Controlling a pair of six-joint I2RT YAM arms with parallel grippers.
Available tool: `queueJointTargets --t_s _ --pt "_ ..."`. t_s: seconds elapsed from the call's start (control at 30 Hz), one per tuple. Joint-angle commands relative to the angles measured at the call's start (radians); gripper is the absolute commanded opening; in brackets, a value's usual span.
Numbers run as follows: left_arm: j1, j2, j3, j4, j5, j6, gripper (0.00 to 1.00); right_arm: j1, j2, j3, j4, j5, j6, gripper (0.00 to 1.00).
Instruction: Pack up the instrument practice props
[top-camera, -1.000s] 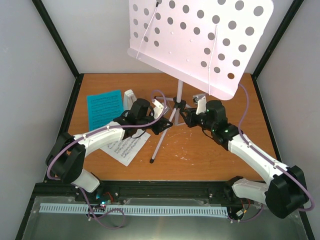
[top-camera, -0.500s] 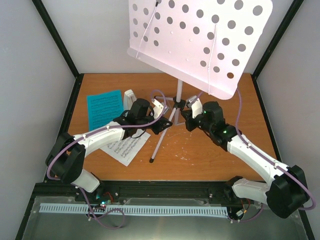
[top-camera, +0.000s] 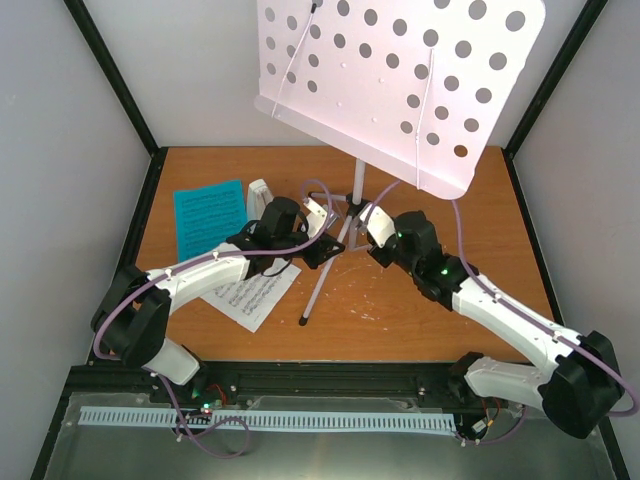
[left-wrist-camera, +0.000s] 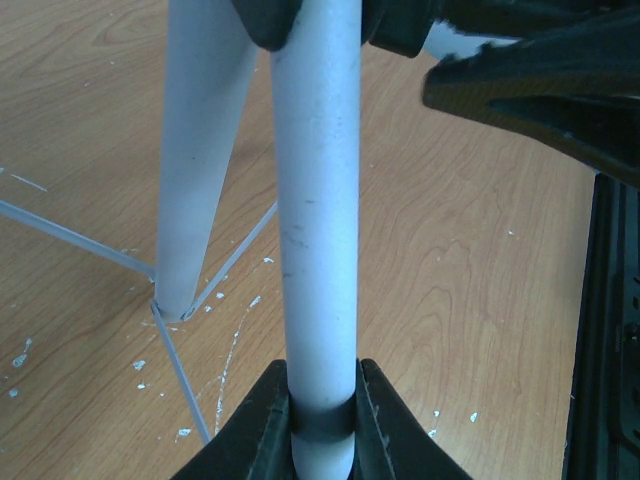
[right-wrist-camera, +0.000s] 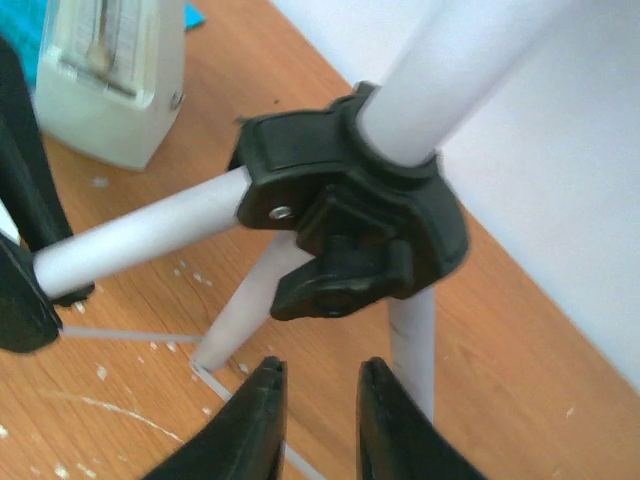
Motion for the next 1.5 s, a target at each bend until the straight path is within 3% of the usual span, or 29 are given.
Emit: queueJointTargets --t_s 0.0,0.07,0.2,0.37,0.63,0.73,0.83,1.0,1.23,1.47 --pt "-0.004 -0.05 0.015 0.03 -0.002 0.015 0.13 0.009 -0.081 -0.021 0.062 0.01 -0.002 0.33" --pt "-0.004 -0.056 0.016 0.032 -0.009 0.009 0.26 0.009 -0.124 -0.038 0.082 -0.006 0.053 0.56" --pt "-0.003 -0.074 0.016 0.034 -0.029 -0.01 0.58 0.007 -0.235 -0.111 0.138 -0.044 0.227 0.86" --pt "-0.002 -0.111 -0.005 0.042 -0.049 -0.035 0.76 0.002 -0.335 -0.223 0.194 -0.029 0.467 1.0" --pt "0.011 -0.118 -0.016 0.055 0.021 -0.099 0.72 -0.031 -0.412 -0.284 0.291 0.007 1.036 1.0" --pt "0.015 -0.115 -0.02 0.077 0.062 -0.131 0.7 -0.033 -0.383 -0.283 0.326 0.02 1.269 1.0" --pt "0.017 -0.114 -0.018 0.077 0.07 -0.144 0.67 -0.033 -0.317 -0.249 0.36 -0.046 1.386 0.99" --pt "0.018 -0.112 -0.021 0.064 0.032 -0.137 0.63 -0.033 -0.187 -0.145 0.307 -0.114 1.387 0.87" --pt "0.019 -0.097 -0.044 0.088 0.032 -0.139 0.6 -0.033 -0.113 -0.131 0.335 -0.099 1.351 0.74" --pt "0.021 -0.095 -0.084 0.144 0.011 -0.127 0.48 -0.033 -0.04 -0.065 0.274 -0.103 1.217 0.61"
